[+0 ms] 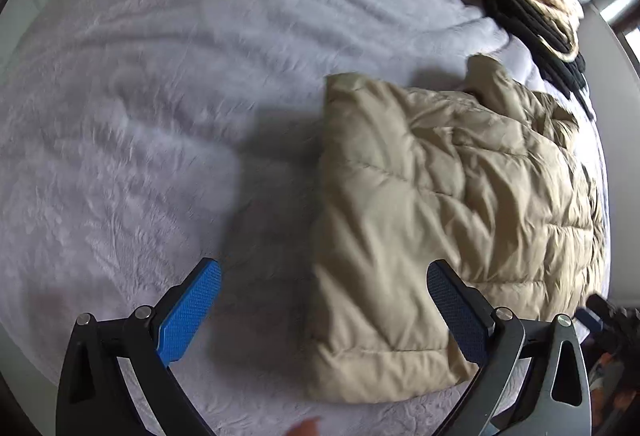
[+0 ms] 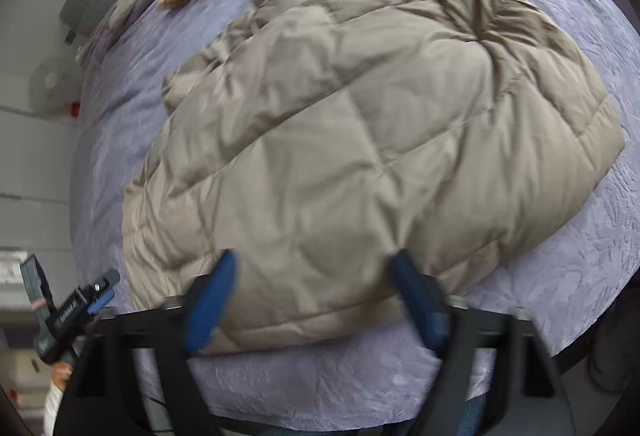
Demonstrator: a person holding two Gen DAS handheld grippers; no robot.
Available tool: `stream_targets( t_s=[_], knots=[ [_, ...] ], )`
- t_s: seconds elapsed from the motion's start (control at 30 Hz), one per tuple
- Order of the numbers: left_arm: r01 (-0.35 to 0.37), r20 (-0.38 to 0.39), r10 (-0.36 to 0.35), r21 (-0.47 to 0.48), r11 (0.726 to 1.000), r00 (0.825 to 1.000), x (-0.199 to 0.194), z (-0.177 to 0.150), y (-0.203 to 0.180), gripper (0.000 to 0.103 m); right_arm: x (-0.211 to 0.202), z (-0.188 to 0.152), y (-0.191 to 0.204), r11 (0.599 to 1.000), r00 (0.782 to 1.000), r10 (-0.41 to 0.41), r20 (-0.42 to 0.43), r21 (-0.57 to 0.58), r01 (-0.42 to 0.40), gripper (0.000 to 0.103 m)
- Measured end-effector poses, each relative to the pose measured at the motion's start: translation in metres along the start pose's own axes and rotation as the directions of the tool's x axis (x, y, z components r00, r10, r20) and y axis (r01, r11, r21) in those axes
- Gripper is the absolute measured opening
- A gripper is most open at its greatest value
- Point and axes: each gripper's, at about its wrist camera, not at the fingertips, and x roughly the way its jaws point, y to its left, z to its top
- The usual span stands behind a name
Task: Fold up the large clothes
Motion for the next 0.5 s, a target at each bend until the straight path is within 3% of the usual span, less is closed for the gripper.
stream_targets(
  t_s=[0.13, 0.2, 0.3, 0.4, 0.5],
  knots=[
    [0.063, -0.031, -0.064, -0.035, 0.997, 0.997, 0.018, 0.001, 0.017, 0.103, 0.002, -0.002, 0.012, 0.998, 0.999, -0.008, -0.04, -0.07, 0.005, 0.103],
    [0.158, -0.089, -0.161, -0.048, 0.986, 0.983, 0.037, 0.005, 0.024, 0.103, 0.003, -0.002, 0.011, 0.998, 0.998, -0.003, -0.06, -0.063, -0.001, 0.102],
    [0.282, -0.179, -0.289, -0.062, 0.957, 0.941, 0.069, 0.011, 0.026, 0.103, 0.005, -0.003, 0.005, 0.998, 0.998, -0.016, -0.069, -0.056, 0.012, 0.103],
    [0.404, -0.25, -0.412, -0.085, 0.911, 0.876, 0.1, 0.016, 0.023, 0.103, 0.01, -0.007, -0.008, 0.999, 0.995, -0.025, -0.1, -0.037, 0.022, 0.103],
    [0.46, -0.285, -0.46, -0.07, 0.885, 0.841, 0.116, 0.021, 0.012, 0.103, 0.01, -0.01, -0.014, 0.999, 0.993, -0.028, -0.113, -0.028, 0.025, 0.103]
  ],
)
